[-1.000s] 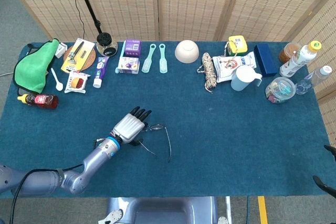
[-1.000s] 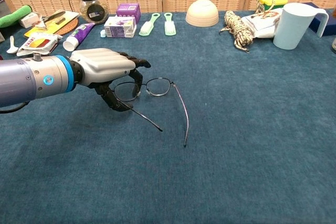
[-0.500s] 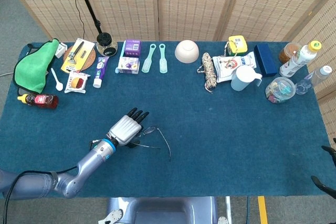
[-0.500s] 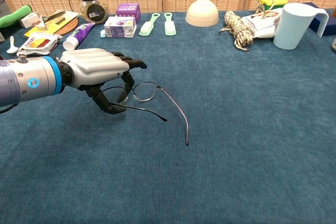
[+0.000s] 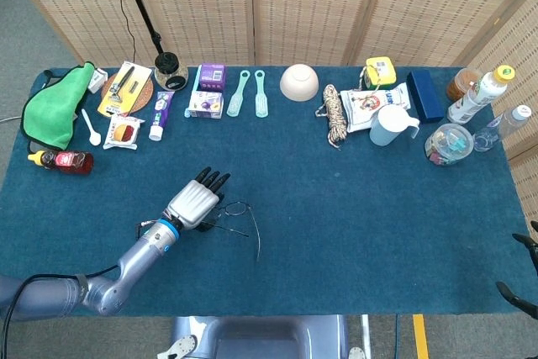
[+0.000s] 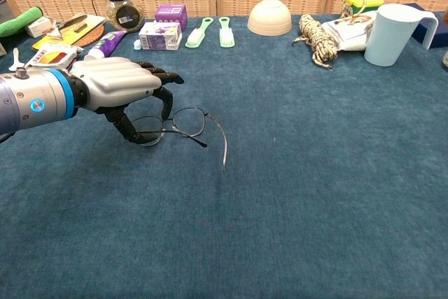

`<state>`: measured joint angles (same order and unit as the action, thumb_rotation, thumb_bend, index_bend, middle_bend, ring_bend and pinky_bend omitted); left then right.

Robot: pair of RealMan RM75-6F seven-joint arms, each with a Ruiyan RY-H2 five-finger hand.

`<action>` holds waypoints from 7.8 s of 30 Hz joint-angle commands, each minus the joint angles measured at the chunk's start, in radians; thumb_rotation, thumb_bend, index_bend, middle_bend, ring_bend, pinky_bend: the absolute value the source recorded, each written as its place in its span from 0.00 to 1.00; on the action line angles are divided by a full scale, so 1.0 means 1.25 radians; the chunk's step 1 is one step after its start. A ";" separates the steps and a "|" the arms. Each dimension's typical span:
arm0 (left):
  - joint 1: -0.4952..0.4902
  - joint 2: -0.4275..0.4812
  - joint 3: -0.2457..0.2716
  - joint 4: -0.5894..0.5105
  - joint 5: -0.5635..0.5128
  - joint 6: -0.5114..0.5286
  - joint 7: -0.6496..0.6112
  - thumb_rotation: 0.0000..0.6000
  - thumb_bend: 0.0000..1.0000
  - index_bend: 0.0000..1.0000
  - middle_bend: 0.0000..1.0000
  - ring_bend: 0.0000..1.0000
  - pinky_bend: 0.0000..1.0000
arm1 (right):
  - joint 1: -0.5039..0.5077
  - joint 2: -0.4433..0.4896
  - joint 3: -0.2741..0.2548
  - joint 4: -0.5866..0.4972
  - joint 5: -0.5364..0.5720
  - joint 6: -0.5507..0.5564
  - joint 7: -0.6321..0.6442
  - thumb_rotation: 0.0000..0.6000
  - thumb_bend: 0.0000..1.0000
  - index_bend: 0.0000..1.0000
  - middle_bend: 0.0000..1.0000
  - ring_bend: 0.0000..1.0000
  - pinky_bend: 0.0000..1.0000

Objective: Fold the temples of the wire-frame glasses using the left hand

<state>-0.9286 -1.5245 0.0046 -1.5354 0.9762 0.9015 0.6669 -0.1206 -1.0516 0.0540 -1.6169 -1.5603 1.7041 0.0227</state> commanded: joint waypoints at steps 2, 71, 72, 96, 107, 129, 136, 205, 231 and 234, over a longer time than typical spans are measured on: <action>0.000 -0.013 -0.008 0.001 0.002 0.015 0.014 0.67 0.32 0.38 0.00 0.00 0.00 | -0.001 0.001 0.000 0.001 0.000 0.001 0.001 1.00 0.00 0.25 0.12 0.15 0.22; 0.159 0.121 -0.016 -0.151 0.313 0.049 -0.475 0.81 0.32 0.29 0.21 0.20 0.23 | 0.004 -0.005 -0.002 -0.003 -0.014 -0.001 -0.006 1.00 0.00 0.25 0.12 0.15 0.22; 0.158 0.122 -0.016 -0.152 0.314 0.041 -0.495 0.81 0.32 0.30 0.22 0.20 0.24 | 0.004 -0.005 -0.002 -0.003 -0.014 -0.001 -0.006 1.00 0.00 0.25 0.12 0.15 0.22; 0.143 0.061 -0.041 -0.066 0.300 -0.029 -0.580 0.82 0.32 0.35 0.28 0.24 0.25 | -0.006 0.005 -0.001 -0.003 -0.002 0.007 -0.005 1.00 0.00 0.25 0.12 0.15 0.22; 0.129 0.023 -0.054 -0.003 0.257 -0.077 -0.598 0.82 0.32 0.35 0.28 0.24 0.25 | -0.010 0.011 0.000 -0.014 0.001 0.010 -0.017 1.00 0.00 0.25 0.12 0.15 0.22; 0.186 0.089 -0.069 -0.041 0.372 0.109 -0.495 0.81 0.32 0.34 0.26 0.22 0.25 | -0.004 0.004 0.000 -0.010 -0.011 0.007 -0.011 1.00 0.00 0.25 0.12 0.15 0.22; 0.161 0.068 -0.091 -0.026 0.305 0.075 -0.335 0.81 0.32 0.20 0.12 0.09 0.21 | -0.007 0.006 0.001 -0.011 -0.011 0.013 -0.008 1.00 0.00 0.26 0.12 0.15 0.22; -0.063 -0.058 0.091 -0.237 -0.058 0.160 0.479 0.69 0.64 0.05 0.00 0.00 0.00 | -0.037 0.003 0.003 0.021 0.001 0.042 0.039 1.00 0.00 0.25 0.12 0.15 0.22; -0.048 -0.049 0.133 -0.279 -0.045 0.157 0.479 0.69 0.64 0.07 0.00 0.00 0.00 | -0.045 0.002 0.002 0.025 -0.005 0.053 0.047 1.00 0.00 0.25 0.12 0.15 0.22; -0.040 -0.041 0.128 -0.292 -0.032 0.166 0.459 0.70 0.65 0.07 0.00 0.00 0.00 | -0.045 0.001 0.001 0.025 -0.006 0.053 0.047 1.00 0.00 0.25 0.12 0.15 0.22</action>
<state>-0.9834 -1.5804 0.1677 -1.8931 0.9299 1.1038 1.2498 -0.1764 -1.0505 0.0557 -1.5855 -1.5685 1.7702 0.0820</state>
